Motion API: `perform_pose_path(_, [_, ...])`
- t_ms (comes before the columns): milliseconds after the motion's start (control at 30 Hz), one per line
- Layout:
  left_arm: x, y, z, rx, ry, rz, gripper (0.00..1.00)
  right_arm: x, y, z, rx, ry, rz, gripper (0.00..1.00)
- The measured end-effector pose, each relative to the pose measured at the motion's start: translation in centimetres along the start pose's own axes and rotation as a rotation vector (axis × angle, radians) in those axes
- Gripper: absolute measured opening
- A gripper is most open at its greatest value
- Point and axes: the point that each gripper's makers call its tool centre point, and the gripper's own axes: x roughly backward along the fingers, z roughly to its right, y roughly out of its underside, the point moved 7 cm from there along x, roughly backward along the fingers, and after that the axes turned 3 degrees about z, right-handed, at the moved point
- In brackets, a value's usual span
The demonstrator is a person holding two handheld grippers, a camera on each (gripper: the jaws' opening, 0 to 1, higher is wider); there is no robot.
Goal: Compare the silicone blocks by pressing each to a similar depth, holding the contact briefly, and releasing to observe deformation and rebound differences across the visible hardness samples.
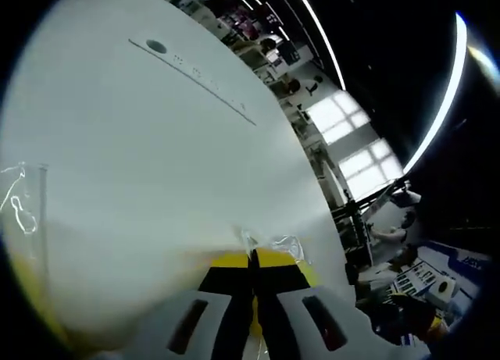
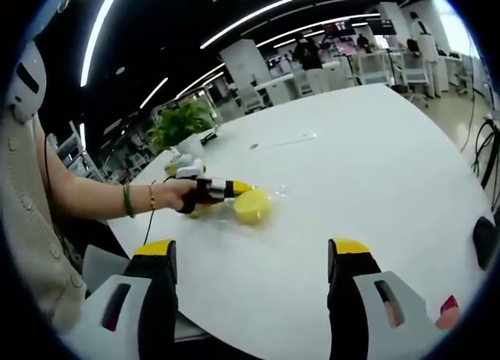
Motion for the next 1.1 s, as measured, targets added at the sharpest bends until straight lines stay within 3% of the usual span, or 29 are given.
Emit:
perform_pose_path(300, [0.2, -0.2, 1.0, -0.087, -0.001, 0.006, 0.0, 0.2, 0.1, -0.1, 0.007, 0.0, -0.005, 0.72])
perform_pose_path(567, [0.9, -1.2, 3.4, -0.264, 0.038, 0.019, 0.0, 0.2, -0.1, -0.4, 0.022, -0.014, -0.001, 0.72])
perform_pose_path(1100, [4.4, -1.1, 7.4, -0.429, 0.11, 0.018, 0.0, 0.8, -0.5, -1.8, 0.061, -0.041, 0.018, 0.7])
